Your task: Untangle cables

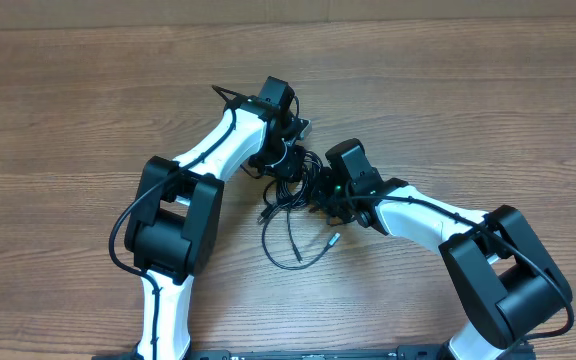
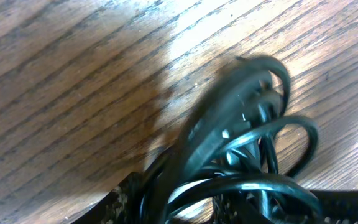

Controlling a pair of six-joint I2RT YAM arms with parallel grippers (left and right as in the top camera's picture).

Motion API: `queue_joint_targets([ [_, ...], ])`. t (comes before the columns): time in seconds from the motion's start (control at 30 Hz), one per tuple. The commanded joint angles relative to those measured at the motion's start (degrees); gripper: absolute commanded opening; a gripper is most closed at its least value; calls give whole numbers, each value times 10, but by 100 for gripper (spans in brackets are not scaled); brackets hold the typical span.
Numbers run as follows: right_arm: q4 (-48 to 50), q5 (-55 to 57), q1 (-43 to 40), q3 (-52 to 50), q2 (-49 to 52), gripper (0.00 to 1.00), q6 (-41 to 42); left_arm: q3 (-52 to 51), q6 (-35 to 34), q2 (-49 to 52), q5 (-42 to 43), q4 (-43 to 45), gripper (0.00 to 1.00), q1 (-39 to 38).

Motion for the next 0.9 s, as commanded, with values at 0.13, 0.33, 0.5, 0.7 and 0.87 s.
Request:
queue_joint_targets([
  [0.13,31,-74,9,7,4,16,-47,-23,-6,7,47,-22,40,-9],
  [0.33,73,-186,-16,7,4,19,-138,-25,-6,7,41,-28,46,-9],
  [0.5,85,-281,-61,7,4,28,-167,-26,-6,7,41,-31,48,-9],
  [0.7,18,-269,-105,7,4,33,-167,-26,-6,7,38,-40,50,-9],
  [0.87,-36,-223,-118,7,4,39,-167,-10,-3,6,41,-78,58,-7],
])
